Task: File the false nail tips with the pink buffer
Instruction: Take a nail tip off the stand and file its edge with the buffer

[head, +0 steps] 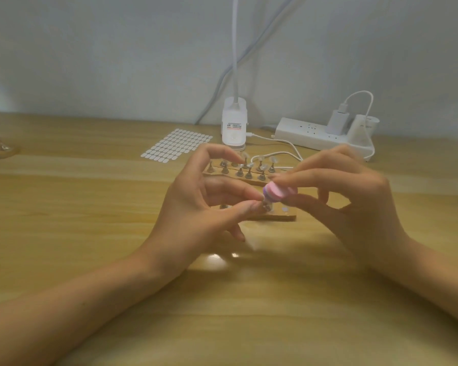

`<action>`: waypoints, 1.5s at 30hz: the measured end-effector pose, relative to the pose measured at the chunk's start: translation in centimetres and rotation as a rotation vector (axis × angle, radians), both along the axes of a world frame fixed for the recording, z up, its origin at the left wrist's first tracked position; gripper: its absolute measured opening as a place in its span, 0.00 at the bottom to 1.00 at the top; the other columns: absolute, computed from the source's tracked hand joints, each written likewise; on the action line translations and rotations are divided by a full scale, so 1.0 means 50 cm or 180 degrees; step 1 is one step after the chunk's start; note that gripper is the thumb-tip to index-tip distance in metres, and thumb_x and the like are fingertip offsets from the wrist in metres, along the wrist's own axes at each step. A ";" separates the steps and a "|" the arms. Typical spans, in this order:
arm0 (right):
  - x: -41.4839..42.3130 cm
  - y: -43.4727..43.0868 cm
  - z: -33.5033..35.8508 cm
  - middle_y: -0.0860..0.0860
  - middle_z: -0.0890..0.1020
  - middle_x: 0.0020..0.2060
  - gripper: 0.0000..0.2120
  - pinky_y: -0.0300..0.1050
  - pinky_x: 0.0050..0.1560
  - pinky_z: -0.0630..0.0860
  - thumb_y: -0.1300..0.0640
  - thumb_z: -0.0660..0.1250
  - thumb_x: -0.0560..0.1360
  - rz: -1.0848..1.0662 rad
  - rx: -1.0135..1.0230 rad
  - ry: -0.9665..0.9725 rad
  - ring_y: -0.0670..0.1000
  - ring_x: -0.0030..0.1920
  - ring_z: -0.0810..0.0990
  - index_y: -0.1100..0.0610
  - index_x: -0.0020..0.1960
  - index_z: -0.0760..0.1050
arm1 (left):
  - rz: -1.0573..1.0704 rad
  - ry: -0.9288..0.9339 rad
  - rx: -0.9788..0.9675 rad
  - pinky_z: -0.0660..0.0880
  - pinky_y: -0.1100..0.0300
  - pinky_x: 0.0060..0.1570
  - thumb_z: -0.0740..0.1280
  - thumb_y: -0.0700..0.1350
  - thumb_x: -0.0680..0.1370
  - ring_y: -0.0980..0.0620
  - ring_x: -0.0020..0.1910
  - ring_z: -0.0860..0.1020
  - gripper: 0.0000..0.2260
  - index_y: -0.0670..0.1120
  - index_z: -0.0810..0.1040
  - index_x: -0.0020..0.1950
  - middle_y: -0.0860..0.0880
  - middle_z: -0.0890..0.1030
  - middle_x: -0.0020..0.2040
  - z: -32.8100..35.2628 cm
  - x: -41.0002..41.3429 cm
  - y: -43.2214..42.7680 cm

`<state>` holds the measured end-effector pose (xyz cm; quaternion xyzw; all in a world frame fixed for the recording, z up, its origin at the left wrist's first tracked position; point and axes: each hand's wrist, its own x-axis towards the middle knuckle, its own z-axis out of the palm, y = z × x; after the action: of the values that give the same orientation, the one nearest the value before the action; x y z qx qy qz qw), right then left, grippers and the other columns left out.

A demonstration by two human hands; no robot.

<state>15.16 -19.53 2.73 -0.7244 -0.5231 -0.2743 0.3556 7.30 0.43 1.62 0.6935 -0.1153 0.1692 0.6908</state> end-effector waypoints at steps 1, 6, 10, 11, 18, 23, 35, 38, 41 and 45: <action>0.000 0.000 -0.001 0.51 0.84 0.44 0.10 0.45 0.35 0.73 0.56 0.75 0.74 0.0005 0.0006 -0.0033 0.56 0.42 0.78 0.51 0.54 0.82 | 0.0003 -0.0001 -0.0009 0.77 0.60 0.28 0.78 0.41 0.70 0.44 0.43 0.86 0.23 0.49 0.71 0.59 0.44 0.87 0.44 0.001 -0.001 0.000; 0.000 -0.002 -0.002 0.48 0.83 0.45 0.11 0.40 0.38 0.69 0.57 0.74 0.74 -0.0016 -0.0007 -0.0091 0.56 0.42 0.76 0.51 0.56 0.80 | -0.0007 0.0017 -0.0073 0.77 0.61 0.28 0.78 0.40 0.70 0.43 0.42 0.86 0.21 0.49 0.71 0.57 0.44 0.87 0.44 0.003 -0.001 -0.001; 0.000 -0.001 -0.003 0.47 0.83 0.46 0.12 0.37 0.44 0.67 0.56 0.75 0.74 0.0049 -0.0039 -0.0220 0.53 0.42 0.75 0.49 0.56 0.80 | 0.0003 0.0010 -0.0068 0.77 0.61 0.28 0.78 0.41 0.70 0.45 0.42 0.86 0.21 0.49 0.71 0.56 0.44 0.87 0.44 0.006 -0.003 -0.002; 0.001 -0.002 -0.003 0.47 0.83 0.46 0.12 0.39 0.44 0.66 0.57 0.75 0.74 0.0000 -0.0023 -0.0175 0.54 0.41 0.75 0.50 0.56 0.80 | -0.0010 0.0009 -0.0070 0.77 0.61 0.28 0.78 0.43 0.69 0.45 0.42 0.86 0.21 0.49 0.70 0.56 0.44 0.87 0.44 0.007 -0.004 -0.003; 0.001 -0.002 -0.003 0.49 0.83 0.45 0.12 0.40 0.44 0.64 0.58 0.75 0.74 -0.0059 0.0020 -0.0096 0.52 0.41 0.72 0.51 0.56 0.81 | 0.0038 -0.0003 -0.0051 0.77 0.60 0.28 0.77 0.39 0.69 0.46 0.40 0.86 0.20 0.49 0.70 0.54 0.45 0.87 0.43 0.005 -0.003 -0.004; -0.004 0.002 -0.003 0.49 0.83 0.45 0.12 0.39 0.45 0.65 0.58 0.75 0.74 0.0016 -0.0015 -0.0201 0.51 0.40 0.72 0.50 0.56 0.81 | 0.0020 -0.0033 -0.0016 0.77 0.60 0.28 0.80 0.42 0.69 0.47 0.40 0.86 0.23 0.48 0.70 0.54 0.46 0.87 0.43 0.006 -0.004 -0.004; -0.004 0.003 0.000 0.49 0.82 0.45 0.11 0.37 0.47 0.65 0.57 0.75 0.75 0.0077 -0.0085 -0.0227 0.49 0.42 0.71 0.50 0.57 0.81 | 0.0046 -0.0008 0.0024 0.77 0.60 0.28 0.78 0.38 0.69 0.45 0.38 0.85 0.20 0.48 0.70 0.53 0.45 0.87 0.42 0.007 -0.006 -0.005; -0.002 0.001 0.002 0.48 0.81 0.45 0.12 0.41 0.46 0.65 0.57 0.74 0.75 -0.0072 0.0023 -0.0052 0.48 0.42 0.71 0.51 0.58 0.80 | 0.0030 0.0002 -0.0003 0.77 0.59 0.29 0.78 0.40 0.69 0.44 0.41 0.86 0.20 0.48 0.70 0.53 0.44 0.87 0.43 0.008 -0.007 -0.004; -0.005 0.003 0.001 0.48 0.81 0.46 0.12 0.38 0.47 0.65 0.56 0.74 0.75 0.0099 -0.0076 -0.0180 0.49 0.43 0.73 0.49 0.57 0.80 | 0.0010 0.0039 -0.0055 0.77 0.60 0.29 0.78 0.39 0.70 0.46 0.39 0.85 0.20 0.48 0.70 0.52 0.44 0.87 0.43 0.009 -0.008 -0.005; 0.000 0.002 0.004 0.49 0.81 0.45 0.12 0.41 0.47 0.64 0.58 0.75 0.75 -0.0051 0.0038 -0.0093 0.44 0.44 0.71 0.52 0.57 0.81 | -0.0153 0.0111 -0.0202 0.77 0.62 0.29 0.75 0.40 0.69 0.49 0.41 0.86 0.19 0.46 0.69 0.53 0.44 0.87 0.43 0.010 -0.011 -0.008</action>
<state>15.15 -19.46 2.95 -0.7223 -0.5207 -0.2908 0.3501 6.76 0.05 2.14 0.6711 -0.1145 0.1440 0.7182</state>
